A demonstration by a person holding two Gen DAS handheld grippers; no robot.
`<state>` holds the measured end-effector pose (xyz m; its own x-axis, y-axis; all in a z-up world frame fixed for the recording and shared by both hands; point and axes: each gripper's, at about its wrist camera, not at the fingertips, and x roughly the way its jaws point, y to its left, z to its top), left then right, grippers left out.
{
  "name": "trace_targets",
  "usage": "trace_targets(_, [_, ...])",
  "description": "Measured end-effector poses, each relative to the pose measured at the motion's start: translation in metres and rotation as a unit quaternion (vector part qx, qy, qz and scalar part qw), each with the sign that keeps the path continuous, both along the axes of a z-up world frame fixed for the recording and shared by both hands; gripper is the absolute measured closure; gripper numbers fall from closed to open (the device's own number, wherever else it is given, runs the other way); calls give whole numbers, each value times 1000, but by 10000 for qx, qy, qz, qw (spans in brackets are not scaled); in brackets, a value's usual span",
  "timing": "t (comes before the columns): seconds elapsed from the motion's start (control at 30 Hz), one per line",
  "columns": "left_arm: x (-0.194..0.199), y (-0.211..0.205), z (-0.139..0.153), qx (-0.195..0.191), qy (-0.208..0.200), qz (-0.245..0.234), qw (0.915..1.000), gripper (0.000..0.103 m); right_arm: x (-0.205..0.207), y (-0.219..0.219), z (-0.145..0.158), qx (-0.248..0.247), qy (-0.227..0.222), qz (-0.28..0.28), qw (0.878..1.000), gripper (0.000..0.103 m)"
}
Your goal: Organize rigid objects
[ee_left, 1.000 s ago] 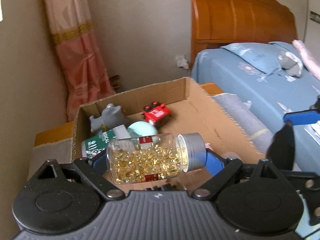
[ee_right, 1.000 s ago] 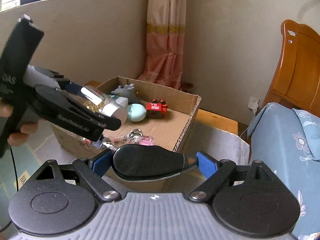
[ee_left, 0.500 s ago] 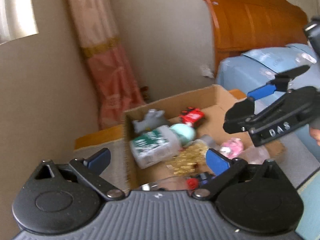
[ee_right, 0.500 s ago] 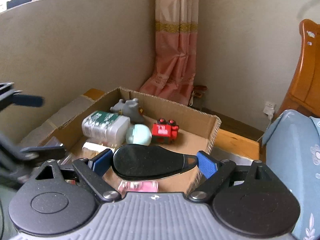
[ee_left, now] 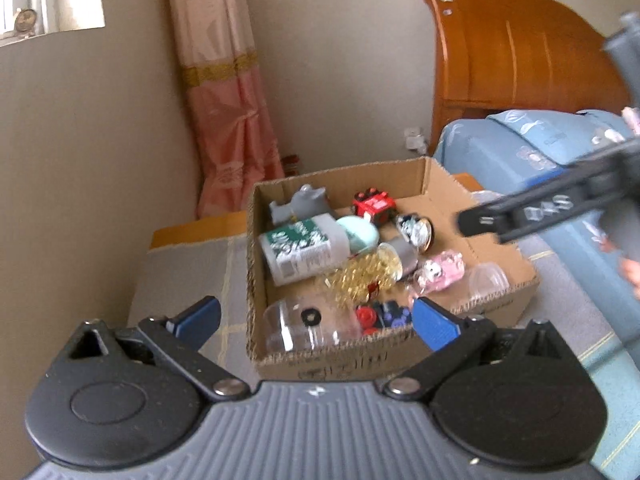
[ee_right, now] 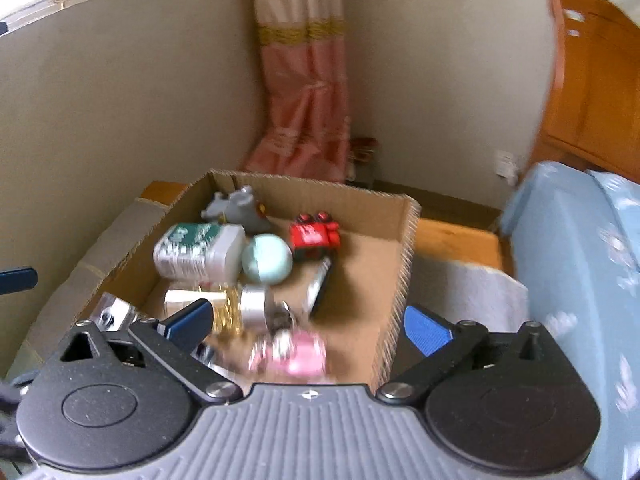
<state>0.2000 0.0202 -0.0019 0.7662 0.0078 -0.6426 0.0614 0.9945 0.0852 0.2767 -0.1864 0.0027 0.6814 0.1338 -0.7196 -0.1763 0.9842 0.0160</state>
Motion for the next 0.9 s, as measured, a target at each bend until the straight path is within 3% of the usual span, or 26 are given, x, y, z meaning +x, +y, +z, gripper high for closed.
trace_targets(0.17, [-15, -3, 0, -209, 184, 238, 9993, 1, -53, 3, 1, -386, 30, -687, 9969, 0])
trace_targets(0.3, [-28, -5, 0, -451, 328, 284, 9980, 1, -85, 0, -7, -69, 203, -1067, 9941, 0])
trace_targets(0.43, [-36, -10, 4, -244, 338, 382, 9984, 1, -104, 3, -10, 56, 222, -1304, 9912, 0])
trace_targets(0.9, [-51, -9, 11, -11, 309, 642, 9975, 1, -127, 19, 0, 1, 35, -1303, 9915, 0])
